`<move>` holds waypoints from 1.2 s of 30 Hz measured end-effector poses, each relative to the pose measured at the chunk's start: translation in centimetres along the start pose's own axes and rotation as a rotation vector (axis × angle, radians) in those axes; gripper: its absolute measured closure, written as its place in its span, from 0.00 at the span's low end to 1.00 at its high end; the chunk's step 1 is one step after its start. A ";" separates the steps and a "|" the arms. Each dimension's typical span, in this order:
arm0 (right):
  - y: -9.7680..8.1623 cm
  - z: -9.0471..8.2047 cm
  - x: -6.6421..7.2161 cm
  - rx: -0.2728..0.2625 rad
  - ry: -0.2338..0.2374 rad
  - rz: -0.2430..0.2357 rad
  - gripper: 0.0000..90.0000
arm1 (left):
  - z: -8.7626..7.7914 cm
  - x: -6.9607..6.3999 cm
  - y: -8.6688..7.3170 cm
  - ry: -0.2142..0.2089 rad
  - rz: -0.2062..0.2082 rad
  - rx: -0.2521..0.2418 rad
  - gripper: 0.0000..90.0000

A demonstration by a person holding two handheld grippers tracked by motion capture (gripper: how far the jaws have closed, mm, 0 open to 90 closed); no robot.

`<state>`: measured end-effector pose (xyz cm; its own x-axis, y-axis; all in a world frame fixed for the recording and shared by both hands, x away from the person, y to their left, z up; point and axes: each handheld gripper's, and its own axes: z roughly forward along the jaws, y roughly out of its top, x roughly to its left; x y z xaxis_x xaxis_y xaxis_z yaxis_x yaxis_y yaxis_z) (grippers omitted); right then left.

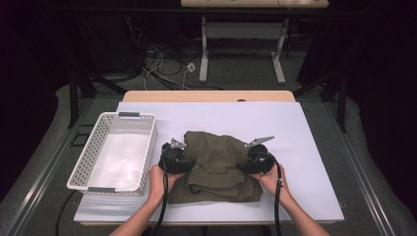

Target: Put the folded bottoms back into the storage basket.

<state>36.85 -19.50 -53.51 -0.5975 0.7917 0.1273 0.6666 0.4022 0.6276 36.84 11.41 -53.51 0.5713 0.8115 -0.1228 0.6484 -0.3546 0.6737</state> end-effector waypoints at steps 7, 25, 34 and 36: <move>-0.2 -1.0 -0.7 -0.039 -0.025 0.025 0.24 | -1.1 -0.5 0.4 0.016 0.005 -0.036 0.29; -0.7 0.9 -0.9 0.056 -0.024 0.063 0.25 | 1.8 -0.1 -0.1 -0.040 -0.033 0.126 0.18; -0.7 1.0 0.3 0.062 -0.050 -0.002 0.57 | 1.7 -0.8 -0.5 -0.052 -0.009 0.097 0.42; -0.7 1.0 0.3 0.057 -0.037 -0.005 0.64 | 1.7 -1.0 -0.6 -0.064 -0.001 0.083 0.52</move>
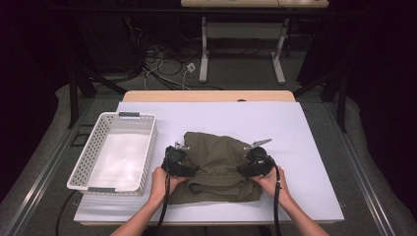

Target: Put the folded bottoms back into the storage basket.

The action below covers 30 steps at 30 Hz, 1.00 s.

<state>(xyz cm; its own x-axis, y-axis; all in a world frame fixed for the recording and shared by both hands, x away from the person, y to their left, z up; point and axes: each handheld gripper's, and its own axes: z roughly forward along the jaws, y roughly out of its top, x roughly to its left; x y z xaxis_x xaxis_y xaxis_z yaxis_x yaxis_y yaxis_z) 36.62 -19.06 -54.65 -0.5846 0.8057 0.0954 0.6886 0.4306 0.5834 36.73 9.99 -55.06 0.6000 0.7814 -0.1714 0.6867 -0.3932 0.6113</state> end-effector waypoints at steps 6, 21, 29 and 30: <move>-0.1 -0.1 0.3 -0.004 0.049 0.007 0.85 | -0.1 -0.1 0.0 -0.046 0.026 0.005 0.79; 0.2 -1.3 0.6 -0.071 0.066 -0.030 0.91 | -2.0 -0.3 0.4 -0.085 0.078 -0.046 0.88; 0.7 -2.4 1.0 -0.105 0.059 -0.068 0.91 | -2.9 -0.8 0.9 -0.094 0.111 -0.049 0.89; 0.8 -2.4 1.1 -0.117 0.063 -0.067 0.91 | -3.0 -0.9 1.0 -0.095 0.111 -0.049 0.89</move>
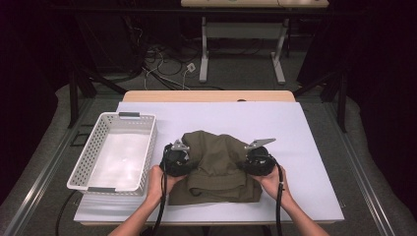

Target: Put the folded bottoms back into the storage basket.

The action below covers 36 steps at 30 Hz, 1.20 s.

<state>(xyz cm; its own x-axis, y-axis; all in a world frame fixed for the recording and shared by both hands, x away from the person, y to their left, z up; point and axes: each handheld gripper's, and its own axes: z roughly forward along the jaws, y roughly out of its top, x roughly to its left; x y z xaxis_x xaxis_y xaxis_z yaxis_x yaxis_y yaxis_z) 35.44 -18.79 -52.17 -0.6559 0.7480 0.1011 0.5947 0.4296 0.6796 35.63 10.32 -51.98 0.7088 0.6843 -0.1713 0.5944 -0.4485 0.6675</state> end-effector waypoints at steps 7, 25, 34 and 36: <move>0.5 -0.6 0.5 -0.006 0.005 -0.021 0.91 | -0.5 -0.4 0.5 -0.010 0.013 -0.002 0.89; 0.9 -1.1 1.0 -0.021 0.021 -0.037 0.92 | -1.5 -0.8 1.3 -0.018 0.050 0.010 0.89; 0.9 -1.3 1.0 -0.023 0.022 -0.037 0.92 | -1.8 -0.9 1.5 -0.022 0.052 0.007 0.89; 1.0 -1.5 1.1 -0.025 0.021 -0.039 0.92 | -2.0 -0.9 1.6 -0.019 0.057 0.007 0.89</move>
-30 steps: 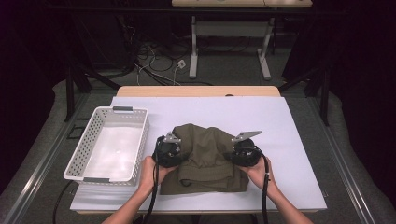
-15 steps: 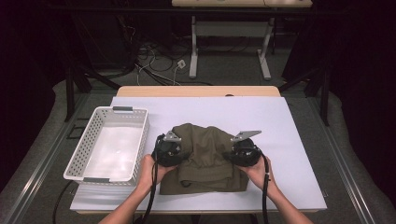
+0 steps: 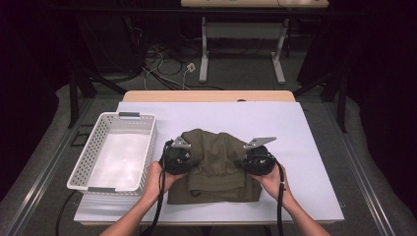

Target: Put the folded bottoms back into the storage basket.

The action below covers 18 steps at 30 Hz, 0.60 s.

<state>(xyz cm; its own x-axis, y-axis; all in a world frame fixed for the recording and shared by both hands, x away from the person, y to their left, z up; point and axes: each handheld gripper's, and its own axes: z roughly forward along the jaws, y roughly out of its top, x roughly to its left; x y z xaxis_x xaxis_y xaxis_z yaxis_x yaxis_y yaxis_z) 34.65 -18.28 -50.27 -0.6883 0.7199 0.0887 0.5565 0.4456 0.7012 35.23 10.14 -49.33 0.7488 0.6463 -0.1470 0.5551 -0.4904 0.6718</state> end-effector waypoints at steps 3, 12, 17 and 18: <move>0.3 -0.3 0.2 -0.013 0.001 -0.015 0.92 | -0.5 -0.1 0.3 -0.003 0.003 0.000 0.90; 2.8 -1.1 1.2 -0.032 0.010 -0.054 0.92 | -2.8 0.1 1.3 0.017 0.014 0.006 0.90; 4.5 -1.0 1.8 -0.030 0.020 -0.074 0.92 | -4.2 0.7 1.6 0.031 0.007 0.008 0.90; 4.7 -0.9 1.9 -0.031 0.020 -0.076 0.92 | -4.5 0.8 1.7 0.031 0.003 0.008 0.90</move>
<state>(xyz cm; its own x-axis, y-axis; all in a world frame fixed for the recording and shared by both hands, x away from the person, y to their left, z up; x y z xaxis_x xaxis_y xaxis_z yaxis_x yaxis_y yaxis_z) 35.53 -15.24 -46.13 -0.7373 0.6738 0.0485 0.4881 0.4817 0.7278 35.10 12.47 -45.05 0.7388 0.6628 -0.1219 0.5557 -0.4968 0.6667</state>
